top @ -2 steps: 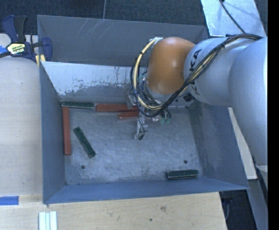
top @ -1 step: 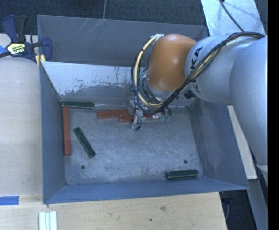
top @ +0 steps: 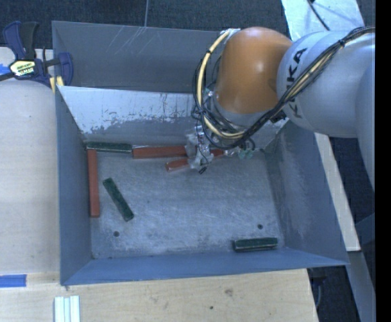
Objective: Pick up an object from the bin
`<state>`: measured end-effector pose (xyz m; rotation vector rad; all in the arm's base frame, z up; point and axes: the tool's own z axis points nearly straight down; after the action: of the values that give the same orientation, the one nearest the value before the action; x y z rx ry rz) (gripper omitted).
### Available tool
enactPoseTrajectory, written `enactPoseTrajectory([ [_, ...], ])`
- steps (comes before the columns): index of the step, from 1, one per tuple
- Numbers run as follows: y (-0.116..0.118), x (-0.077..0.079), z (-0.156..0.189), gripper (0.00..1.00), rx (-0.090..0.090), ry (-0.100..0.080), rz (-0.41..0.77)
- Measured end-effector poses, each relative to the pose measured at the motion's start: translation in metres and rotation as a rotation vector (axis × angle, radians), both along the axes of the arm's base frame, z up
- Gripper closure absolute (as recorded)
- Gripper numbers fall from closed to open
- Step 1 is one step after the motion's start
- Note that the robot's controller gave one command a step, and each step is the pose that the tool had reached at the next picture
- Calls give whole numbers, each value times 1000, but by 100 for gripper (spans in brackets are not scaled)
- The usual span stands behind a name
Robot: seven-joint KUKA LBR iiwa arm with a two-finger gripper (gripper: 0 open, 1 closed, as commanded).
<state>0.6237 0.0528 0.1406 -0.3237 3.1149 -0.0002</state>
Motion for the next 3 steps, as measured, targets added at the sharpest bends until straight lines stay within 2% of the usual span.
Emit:
enactPoseTrajectory([
  [1, -1, -1, -4, 0, 0, 6, -3],
  [2, 8, -4, -73, 0, 1, 5, -65],
  [3, 9, 0, -64, 100, 4, -7, -66],
])
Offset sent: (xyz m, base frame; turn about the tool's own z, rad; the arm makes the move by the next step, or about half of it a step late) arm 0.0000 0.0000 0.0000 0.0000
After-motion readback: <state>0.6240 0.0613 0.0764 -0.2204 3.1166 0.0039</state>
